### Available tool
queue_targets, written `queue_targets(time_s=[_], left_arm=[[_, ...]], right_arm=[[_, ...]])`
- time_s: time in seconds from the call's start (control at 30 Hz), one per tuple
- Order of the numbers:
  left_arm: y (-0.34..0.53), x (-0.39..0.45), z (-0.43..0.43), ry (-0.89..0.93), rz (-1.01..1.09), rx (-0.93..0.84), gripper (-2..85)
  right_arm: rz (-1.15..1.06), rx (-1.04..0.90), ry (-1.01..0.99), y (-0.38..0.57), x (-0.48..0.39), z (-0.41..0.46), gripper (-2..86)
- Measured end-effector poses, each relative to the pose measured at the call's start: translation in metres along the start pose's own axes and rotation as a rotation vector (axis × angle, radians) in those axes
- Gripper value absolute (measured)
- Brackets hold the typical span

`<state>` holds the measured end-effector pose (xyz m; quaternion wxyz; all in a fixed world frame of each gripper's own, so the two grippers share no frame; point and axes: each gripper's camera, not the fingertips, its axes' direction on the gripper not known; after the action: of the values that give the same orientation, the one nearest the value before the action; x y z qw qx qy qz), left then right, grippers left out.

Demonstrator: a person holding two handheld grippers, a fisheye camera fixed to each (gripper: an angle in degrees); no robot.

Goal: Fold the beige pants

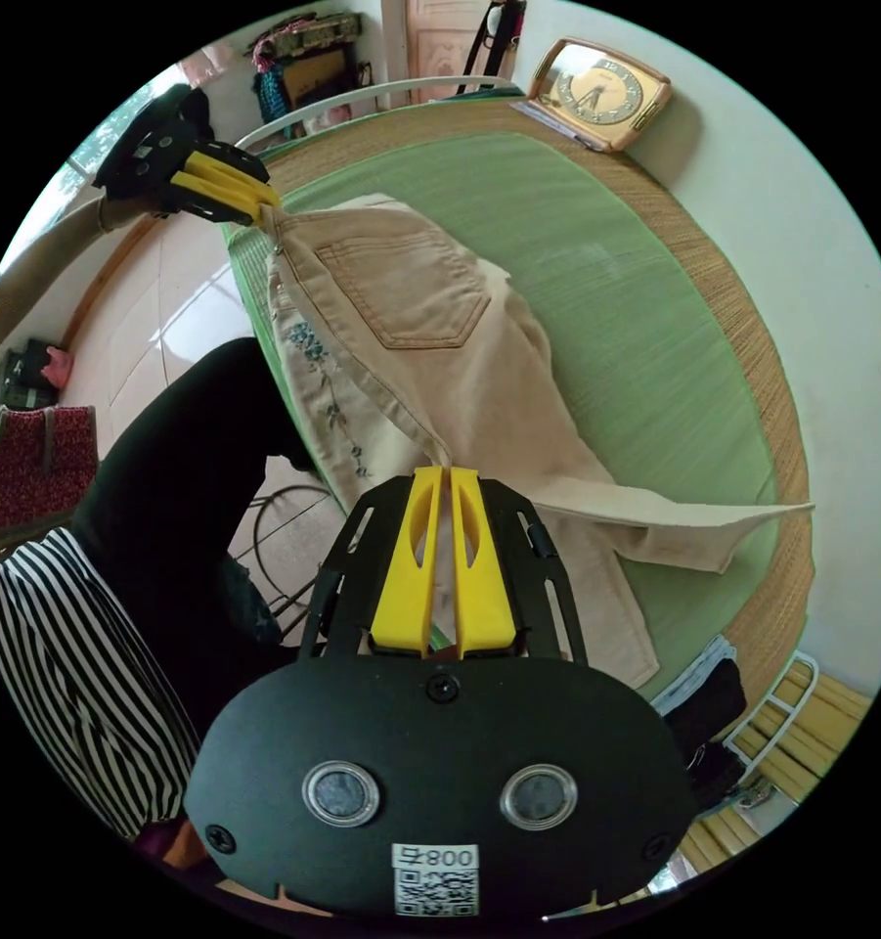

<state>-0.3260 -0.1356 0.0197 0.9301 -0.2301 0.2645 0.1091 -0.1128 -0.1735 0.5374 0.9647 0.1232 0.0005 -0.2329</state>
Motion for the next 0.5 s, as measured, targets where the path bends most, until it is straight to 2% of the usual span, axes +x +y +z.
queue_targets(time_s=[0.5], left_arm=[[0.053, 0.028, 0.056, -0.043, 0.115, -0.152, 0.9]], right_arm=[[0.032, -0.012, -0.129, 0.053, -0.048, 0.025, 1.5]])
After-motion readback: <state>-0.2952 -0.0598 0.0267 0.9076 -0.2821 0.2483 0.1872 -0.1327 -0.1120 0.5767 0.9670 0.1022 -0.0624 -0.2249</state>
